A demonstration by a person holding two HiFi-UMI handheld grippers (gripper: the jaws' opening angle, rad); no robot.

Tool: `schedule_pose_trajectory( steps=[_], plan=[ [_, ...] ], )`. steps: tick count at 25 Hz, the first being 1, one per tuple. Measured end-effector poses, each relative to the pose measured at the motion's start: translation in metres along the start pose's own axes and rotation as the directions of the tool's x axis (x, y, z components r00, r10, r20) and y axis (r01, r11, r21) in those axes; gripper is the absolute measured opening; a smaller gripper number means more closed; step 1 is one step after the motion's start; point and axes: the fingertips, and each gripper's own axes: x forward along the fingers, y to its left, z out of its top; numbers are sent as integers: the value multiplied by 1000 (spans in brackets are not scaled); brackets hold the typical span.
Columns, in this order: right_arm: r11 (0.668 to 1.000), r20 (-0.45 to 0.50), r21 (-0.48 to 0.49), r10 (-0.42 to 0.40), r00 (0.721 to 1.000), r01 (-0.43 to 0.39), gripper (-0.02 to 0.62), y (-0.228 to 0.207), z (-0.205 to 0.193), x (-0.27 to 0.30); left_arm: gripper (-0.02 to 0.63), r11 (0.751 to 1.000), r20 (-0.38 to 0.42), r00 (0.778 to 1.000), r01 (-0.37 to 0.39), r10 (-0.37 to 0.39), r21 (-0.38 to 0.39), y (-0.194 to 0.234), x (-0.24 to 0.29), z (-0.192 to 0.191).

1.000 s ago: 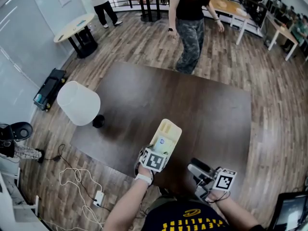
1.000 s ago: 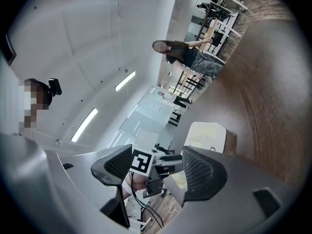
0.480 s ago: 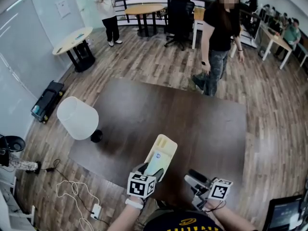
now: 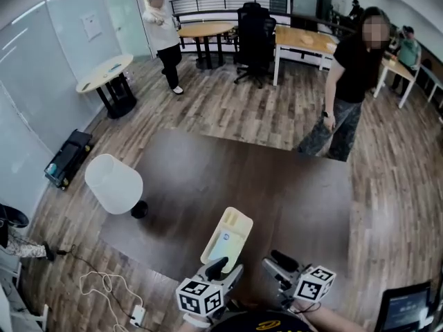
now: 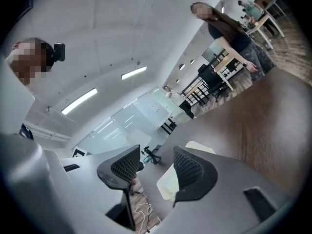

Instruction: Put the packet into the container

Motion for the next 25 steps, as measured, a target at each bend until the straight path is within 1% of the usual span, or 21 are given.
schedule_pose_trajectory(
  steps=[1,3,5,6,9,12,14,19,25],
  plan=[
    [1000,0,-19,1,1000,-1,210,5,3,-1,201,1000,10,1000,15,-15,-6,-7,-2,1],
    [999,8,-49,4,1000,-4,130,12,8,-2,167,999,32,999,40,-40,-10,-20,-6,4],
    [997,13,-72,8,1000,-7,67,20,11,-3,138,998,59,996,64,-63,-16,-33,-10,7],
    [996,8,-84,10,1000,-9,45,24,12,-4,124,997,76,995,74,-72,-20,-38,-11,8],
    [992,-5,-122,16,1000,-17,11,36,14,-5,82,994,127,987,101,-96,-30,-52,-18,14],
    [988,-11,-155,23,1000,-24,9,50,16,-4,0,993,145,983,116,-114,-7,-58,-26,17],
    [981,-17,-193,12,1000,-15,9,57,18,-2,0,992,149,981,122,-123,15,-60,-29,19],
    [956,-19,-292,-12,1000,6,11,67,18,-2,0,990,142,979,140,-143,34,-65,-26,19],
    [947,-21,-322,-22,1000,14,11,65,17,-3,0,988,119,981,151,-154,38,-66,-18,18]
  ],
)
